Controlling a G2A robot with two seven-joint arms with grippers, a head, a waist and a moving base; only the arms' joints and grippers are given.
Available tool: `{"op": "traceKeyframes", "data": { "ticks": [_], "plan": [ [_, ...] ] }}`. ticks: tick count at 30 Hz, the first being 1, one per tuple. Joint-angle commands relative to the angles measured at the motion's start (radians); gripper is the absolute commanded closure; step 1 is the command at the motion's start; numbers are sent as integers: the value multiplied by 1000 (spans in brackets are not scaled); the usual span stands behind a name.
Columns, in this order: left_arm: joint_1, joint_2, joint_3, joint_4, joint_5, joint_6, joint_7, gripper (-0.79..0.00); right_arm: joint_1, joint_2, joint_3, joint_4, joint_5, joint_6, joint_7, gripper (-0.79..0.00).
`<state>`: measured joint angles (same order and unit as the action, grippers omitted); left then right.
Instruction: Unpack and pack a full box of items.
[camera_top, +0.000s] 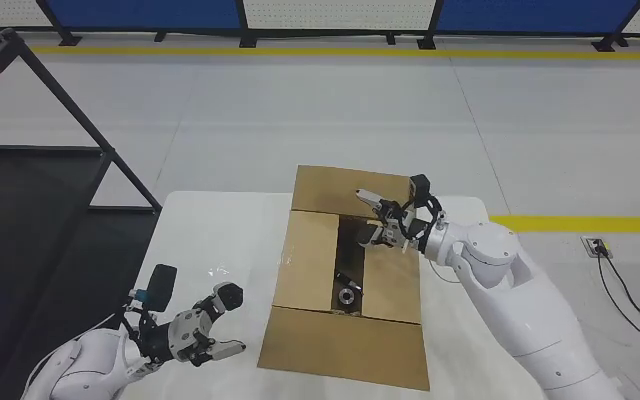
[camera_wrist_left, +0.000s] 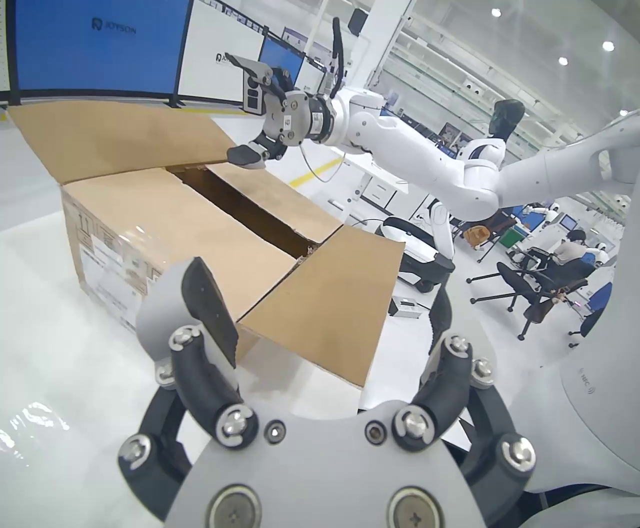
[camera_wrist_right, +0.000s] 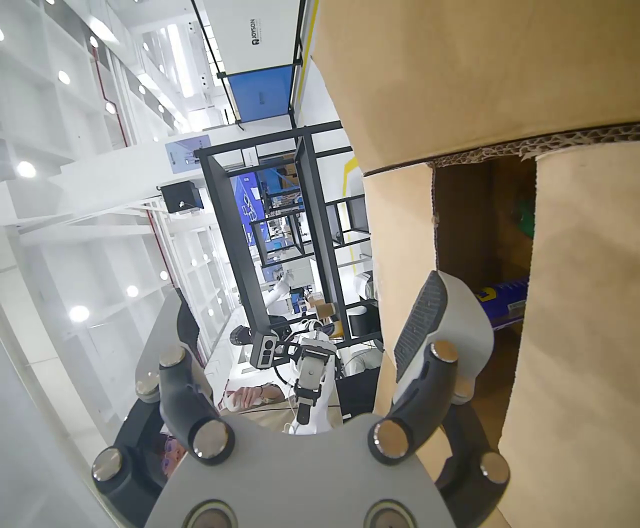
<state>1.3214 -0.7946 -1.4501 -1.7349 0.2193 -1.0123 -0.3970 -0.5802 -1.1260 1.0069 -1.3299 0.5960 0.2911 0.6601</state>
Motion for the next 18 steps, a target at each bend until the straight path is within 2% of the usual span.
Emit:
{"op": "traceKeyframes", "data": {
  "ticks": [1,10,15,18],
  "plan": [
    [0,0,0,0,0,0,0,-785,0,0,0,0,0,0,0,-785],
    [3,-1,1,-5,1,15,7,-785,1,-9,-57,-42,-89,19,21,-785],
    [13,-10,-62,7,82,81,117,-785,37,-18,-114,-25,-183,45,59,-785],
    [45,-14,-90,16,122,81,175,-785,56,-25,-140,-3,-223,46,76,-785]
  ]
}}
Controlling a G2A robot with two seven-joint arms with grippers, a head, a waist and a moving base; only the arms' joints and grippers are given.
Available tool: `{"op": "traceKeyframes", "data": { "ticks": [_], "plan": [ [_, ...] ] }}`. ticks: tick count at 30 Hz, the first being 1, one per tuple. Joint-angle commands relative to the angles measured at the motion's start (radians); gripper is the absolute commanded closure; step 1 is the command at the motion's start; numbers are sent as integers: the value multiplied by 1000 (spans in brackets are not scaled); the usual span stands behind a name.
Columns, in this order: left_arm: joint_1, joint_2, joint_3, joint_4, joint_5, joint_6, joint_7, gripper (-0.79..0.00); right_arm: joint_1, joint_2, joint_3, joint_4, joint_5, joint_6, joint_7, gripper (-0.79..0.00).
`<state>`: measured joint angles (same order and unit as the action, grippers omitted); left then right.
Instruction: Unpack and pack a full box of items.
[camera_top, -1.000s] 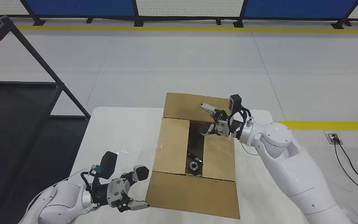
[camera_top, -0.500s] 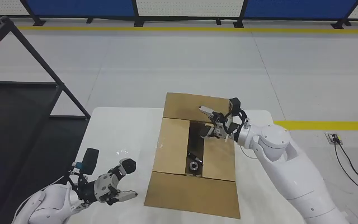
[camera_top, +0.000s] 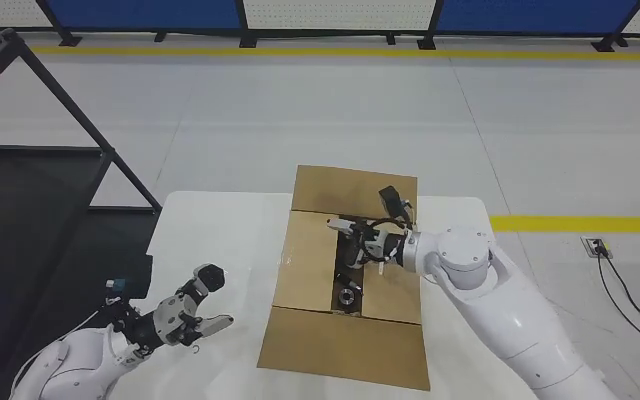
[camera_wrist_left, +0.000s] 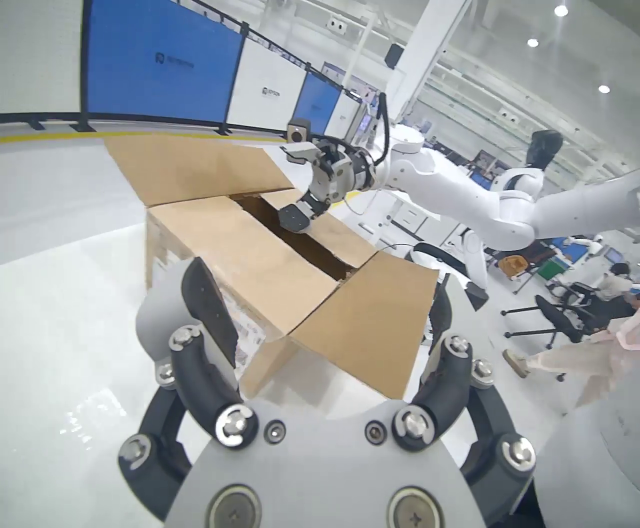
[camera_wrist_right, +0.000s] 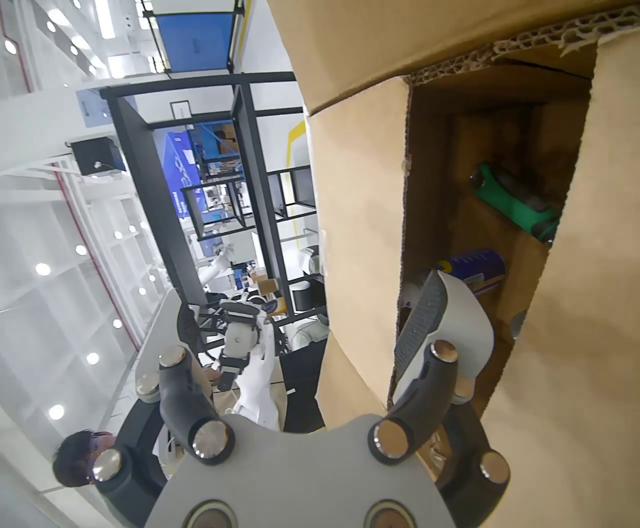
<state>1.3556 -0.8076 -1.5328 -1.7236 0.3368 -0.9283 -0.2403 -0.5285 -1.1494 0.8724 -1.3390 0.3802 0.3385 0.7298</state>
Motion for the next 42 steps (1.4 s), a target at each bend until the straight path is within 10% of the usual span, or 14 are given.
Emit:
{"op": "traceKeyframes", "data": {
  "ticks": [1,42],
  "plan": [
    [19,-1,-20,10,13,-4,31,-785,8,-4,-11,14,-12,-6,14,-785],
    [96,-37,-99,-35,121,70,214,-785,47,-85,-15,55,73,-233,37,-785]
  ]
}}
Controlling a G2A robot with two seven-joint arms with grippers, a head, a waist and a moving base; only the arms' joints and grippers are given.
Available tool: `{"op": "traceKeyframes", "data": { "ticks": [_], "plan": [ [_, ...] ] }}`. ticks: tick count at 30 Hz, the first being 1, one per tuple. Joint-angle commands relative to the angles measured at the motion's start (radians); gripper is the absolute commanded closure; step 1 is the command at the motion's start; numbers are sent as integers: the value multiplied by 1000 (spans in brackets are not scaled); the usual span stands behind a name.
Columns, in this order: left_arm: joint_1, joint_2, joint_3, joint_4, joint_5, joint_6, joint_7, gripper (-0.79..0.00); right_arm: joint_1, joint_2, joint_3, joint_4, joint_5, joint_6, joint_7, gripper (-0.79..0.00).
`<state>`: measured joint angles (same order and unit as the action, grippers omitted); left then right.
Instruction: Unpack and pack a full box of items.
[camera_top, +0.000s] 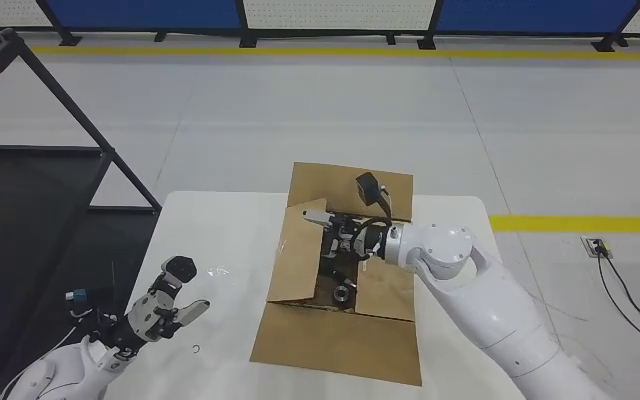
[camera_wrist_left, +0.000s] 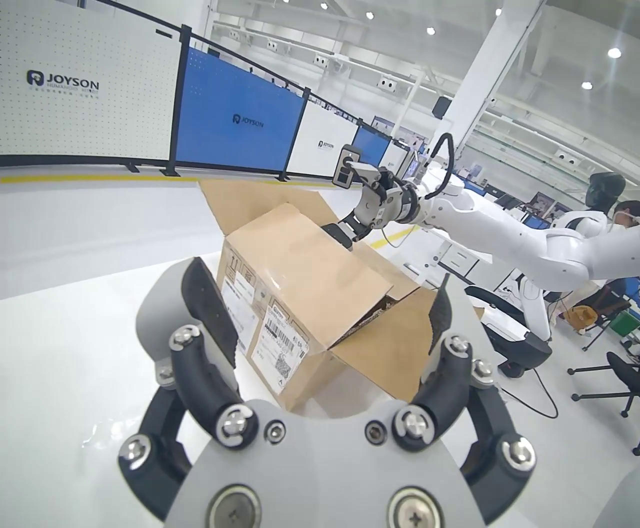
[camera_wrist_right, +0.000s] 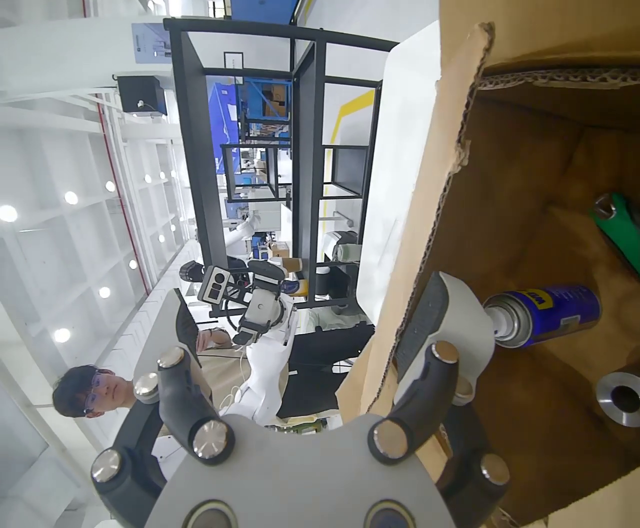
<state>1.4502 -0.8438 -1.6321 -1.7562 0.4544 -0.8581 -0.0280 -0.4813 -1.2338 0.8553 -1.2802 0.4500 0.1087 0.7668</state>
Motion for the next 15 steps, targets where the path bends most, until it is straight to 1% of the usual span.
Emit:
{"op": "traceKeyframes", "data": {
  "ticks": [1,10,12,15],
  "plan": [
    [3,-2,0,-7,9,0,4,-785,-2,-3,3,-10,11,-6,3,-785],
    [6,-16,30,-63,139,46,13,-785,37,-28,-19,-38,25,7,-9,-785],
    [6,-21,34,-80,192,84,36,-785,52,-37,-30,-33,28,7,-10,-785],
    [11,-31,48,-100,256,168,93,-785,74,-50,-47,-15,35,6,-10,-785]
  ]
}}
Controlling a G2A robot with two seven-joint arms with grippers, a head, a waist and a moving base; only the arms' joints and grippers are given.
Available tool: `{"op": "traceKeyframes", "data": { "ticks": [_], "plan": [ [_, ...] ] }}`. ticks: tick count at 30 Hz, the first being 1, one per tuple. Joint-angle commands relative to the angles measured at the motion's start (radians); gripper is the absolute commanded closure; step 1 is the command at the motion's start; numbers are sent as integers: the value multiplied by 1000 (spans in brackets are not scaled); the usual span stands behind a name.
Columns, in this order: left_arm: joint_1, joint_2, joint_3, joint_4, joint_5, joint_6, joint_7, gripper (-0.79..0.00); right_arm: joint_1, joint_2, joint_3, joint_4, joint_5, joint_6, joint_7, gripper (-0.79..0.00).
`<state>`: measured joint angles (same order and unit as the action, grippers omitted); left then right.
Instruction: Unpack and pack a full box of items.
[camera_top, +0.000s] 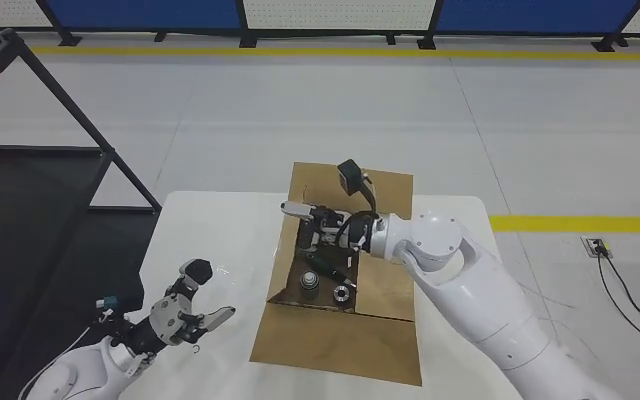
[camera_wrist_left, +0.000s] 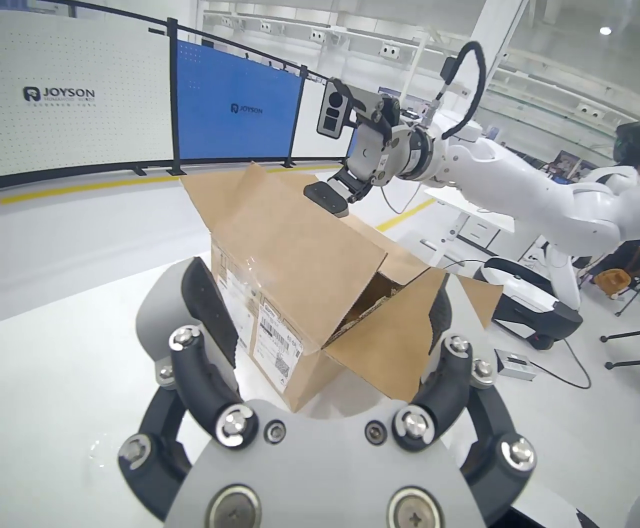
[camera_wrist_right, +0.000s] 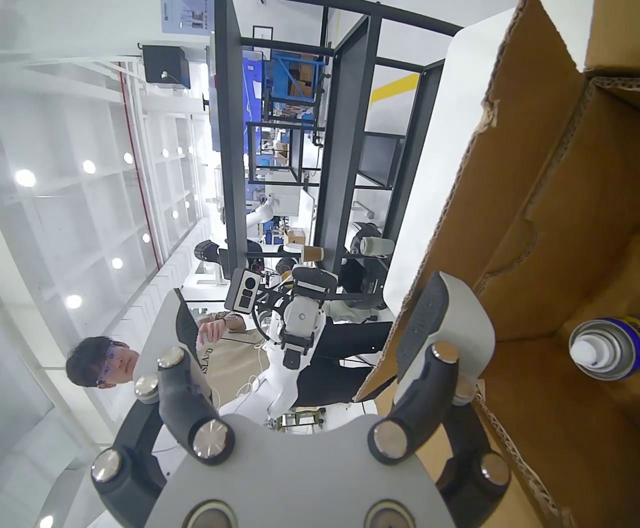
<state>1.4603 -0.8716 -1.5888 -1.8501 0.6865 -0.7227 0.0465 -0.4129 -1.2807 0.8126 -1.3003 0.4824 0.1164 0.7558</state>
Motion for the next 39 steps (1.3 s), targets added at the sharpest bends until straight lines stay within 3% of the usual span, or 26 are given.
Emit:
{"op": "traceKeyframes", "data": {
  "ticks": [1,7,19,24,39],
  "plan": [
    [2,-6,15,-15,47,52,34,-785,14,-8,-10,13,6,-2,2,-785],
    [-4,-17,63,-37,137,86,50,-785,52,-36,-43,51,24,-18,19,-785],
    [-64,-47,164,-37,310,296,94,-785,104,-85,-88,134,46,-81,75,-785],
    [-81,-60,193,-26,297,368,98,-785,114,-97,-89,164,57,-110,126,-785],
    [-52,-75,144,-12,241,412,69,-785,91,-97,-31,184,25,-153,169,-785]
  ]
}}
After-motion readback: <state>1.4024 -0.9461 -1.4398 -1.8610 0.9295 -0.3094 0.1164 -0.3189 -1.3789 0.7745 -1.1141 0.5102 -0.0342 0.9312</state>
